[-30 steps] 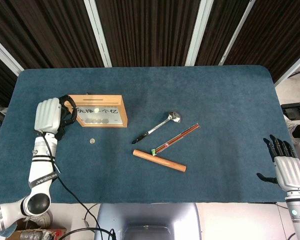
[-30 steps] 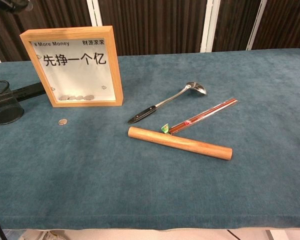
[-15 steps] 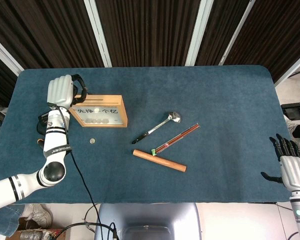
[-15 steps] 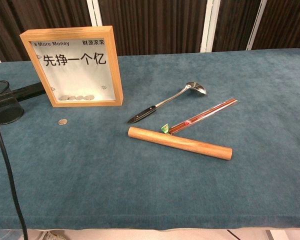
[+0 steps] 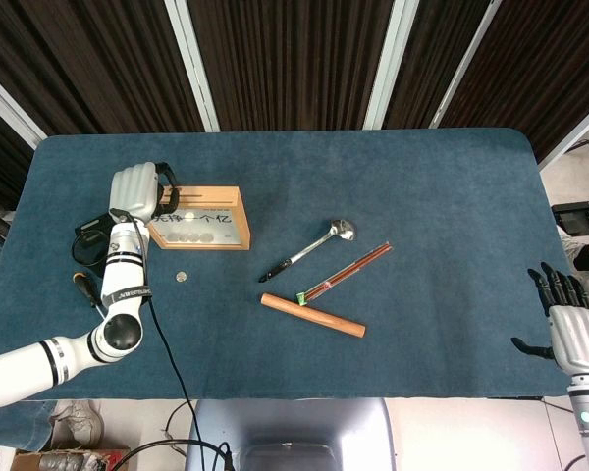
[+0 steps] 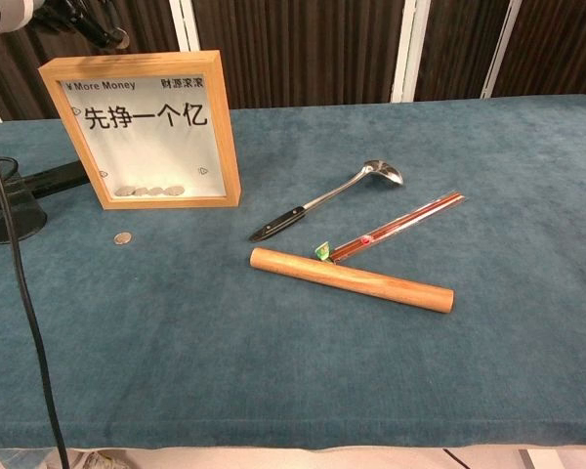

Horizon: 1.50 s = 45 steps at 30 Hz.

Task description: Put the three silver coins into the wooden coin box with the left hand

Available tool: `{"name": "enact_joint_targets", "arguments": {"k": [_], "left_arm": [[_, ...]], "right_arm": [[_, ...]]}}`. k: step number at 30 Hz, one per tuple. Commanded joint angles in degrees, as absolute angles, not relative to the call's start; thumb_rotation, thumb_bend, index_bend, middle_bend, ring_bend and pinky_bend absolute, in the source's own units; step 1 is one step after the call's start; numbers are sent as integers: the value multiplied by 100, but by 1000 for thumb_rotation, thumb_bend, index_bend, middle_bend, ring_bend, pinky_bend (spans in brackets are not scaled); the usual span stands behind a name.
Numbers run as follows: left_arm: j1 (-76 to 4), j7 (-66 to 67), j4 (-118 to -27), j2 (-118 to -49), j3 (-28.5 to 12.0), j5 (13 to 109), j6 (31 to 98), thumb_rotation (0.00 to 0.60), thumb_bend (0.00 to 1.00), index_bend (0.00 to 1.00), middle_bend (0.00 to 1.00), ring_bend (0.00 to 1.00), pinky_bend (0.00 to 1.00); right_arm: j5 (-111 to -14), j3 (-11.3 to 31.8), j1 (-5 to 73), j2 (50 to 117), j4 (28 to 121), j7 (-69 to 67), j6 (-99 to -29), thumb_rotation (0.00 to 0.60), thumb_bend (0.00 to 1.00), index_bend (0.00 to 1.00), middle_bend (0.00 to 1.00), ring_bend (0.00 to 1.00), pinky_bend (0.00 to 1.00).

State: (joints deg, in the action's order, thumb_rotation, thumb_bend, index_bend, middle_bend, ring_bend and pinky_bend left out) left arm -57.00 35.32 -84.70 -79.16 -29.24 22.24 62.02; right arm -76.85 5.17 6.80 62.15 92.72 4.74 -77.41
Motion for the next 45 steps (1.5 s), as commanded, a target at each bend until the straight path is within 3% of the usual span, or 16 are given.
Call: {"name": "enact_joint_targets", "arguments": {"k": [1, 21, 30, 34, 40, 45], "left_arm": [[-5738, 3512, -8393, -7969, -2856, 2222, 6184, 600, 457, 608, 1000, 1000, 1000], [-5822, 3382, -8305, -7964, -2669, 2132, 6110, 600, 456, 603, 1000, 1000, 1000], [-5837, 3305, -8275, -7968, -2604, 2184, 6124, 600, 444, 472, 1000, 1000, 1000], [-5817, 3228, -8351, -7929, -2609, 2280, 6180, 600, 441, 461, 1000, 1000, 1000], [-5572, 2884, -8970, -7714, -2535, 3054, 6590, 600, 441, 462, 1000, 1000, 1000], [-4867, 2093, -9876, -7552, -2091, 4580, 7400, 600, 439, 465, 1000, 1000, 1000]], "right_arm": [[-7685, 518, 682, 6214, 9271, 472, -7740, 600, 139, 0, 0, 0, 0], [-7665, 527, 684, 6209, 9276, 467, -7738, 600, 139, 0, 0, 0, 0], [-7660, 529, 681, 6208, 9274, 466, -7742, 600, 139, 0, 0, 0, 0], [-7656, 529, 685, 6213, 9276, 480, -7737, 600, 140, 0, 0, 0, 0], [-7685, 518, 675, 6212, 9284, 475, -7759, 600, 139, 0, 0, 0, 0], [-7724, 500, 663, 6200, 9298, 457, -7776, 600, 139, 0, 0, 0, 0]]}}
